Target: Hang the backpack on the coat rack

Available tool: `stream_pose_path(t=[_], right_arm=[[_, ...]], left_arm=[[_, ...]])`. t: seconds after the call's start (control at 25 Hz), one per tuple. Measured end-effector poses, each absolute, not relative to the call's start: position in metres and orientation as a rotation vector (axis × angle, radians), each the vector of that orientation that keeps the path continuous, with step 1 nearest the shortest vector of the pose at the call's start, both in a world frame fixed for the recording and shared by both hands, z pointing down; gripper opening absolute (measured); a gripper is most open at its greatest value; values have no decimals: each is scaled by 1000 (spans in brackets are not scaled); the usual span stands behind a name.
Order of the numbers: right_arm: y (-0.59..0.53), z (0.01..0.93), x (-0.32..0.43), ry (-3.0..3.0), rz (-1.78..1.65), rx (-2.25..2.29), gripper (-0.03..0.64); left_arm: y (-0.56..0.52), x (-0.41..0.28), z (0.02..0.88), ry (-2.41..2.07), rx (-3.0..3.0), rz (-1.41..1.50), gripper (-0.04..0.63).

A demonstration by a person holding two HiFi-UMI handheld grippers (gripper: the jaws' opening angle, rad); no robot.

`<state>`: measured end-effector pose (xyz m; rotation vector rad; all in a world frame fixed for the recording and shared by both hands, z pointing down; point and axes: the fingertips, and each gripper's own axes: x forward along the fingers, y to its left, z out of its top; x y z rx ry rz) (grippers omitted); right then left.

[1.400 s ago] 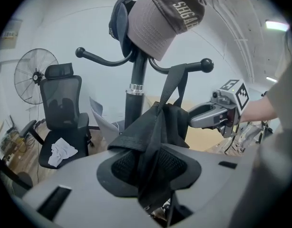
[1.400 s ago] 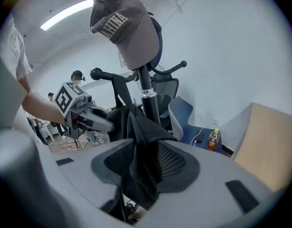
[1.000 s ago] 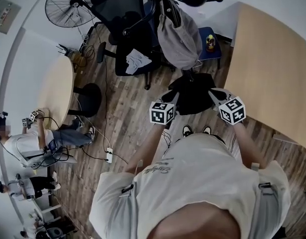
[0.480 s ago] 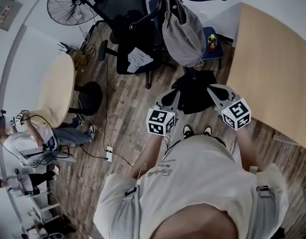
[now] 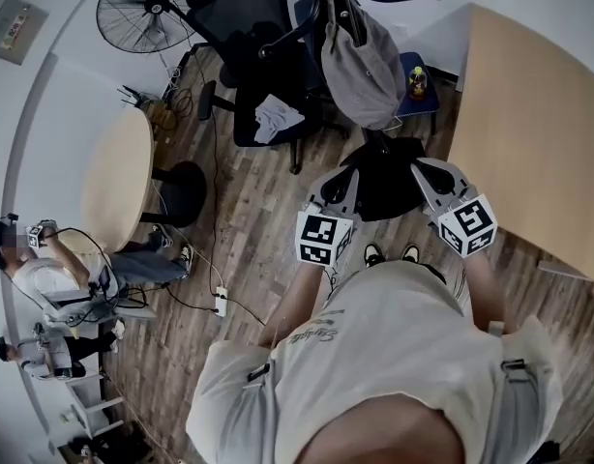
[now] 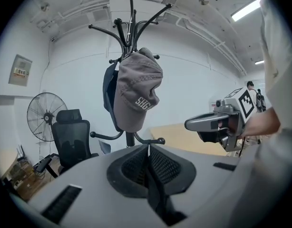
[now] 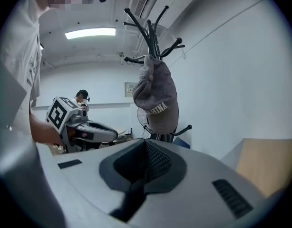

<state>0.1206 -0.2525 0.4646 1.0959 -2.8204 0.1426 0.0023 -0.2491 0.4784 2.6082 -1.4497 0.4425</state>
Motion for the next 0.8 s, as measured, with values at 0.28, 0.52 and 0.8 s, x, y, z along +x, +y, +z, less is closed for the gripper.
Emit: stream_pose_path(t=[0.28, 0.52, 0.8], right_arm=[[-258, 465, 127, -2820, 162, 1120, -6], [-253, 479, 126, -2806, 196, 1080, -6], [-259, 473, 130, -2805, 185, 1085, -6]], left_arm=[[-252, 7, 488, -1401, 2604, 468, 23], [-255, 10, 492, -1386, 2608, 479, 23], [-257, 9, 492, -1376, 2603, 474, 23]])
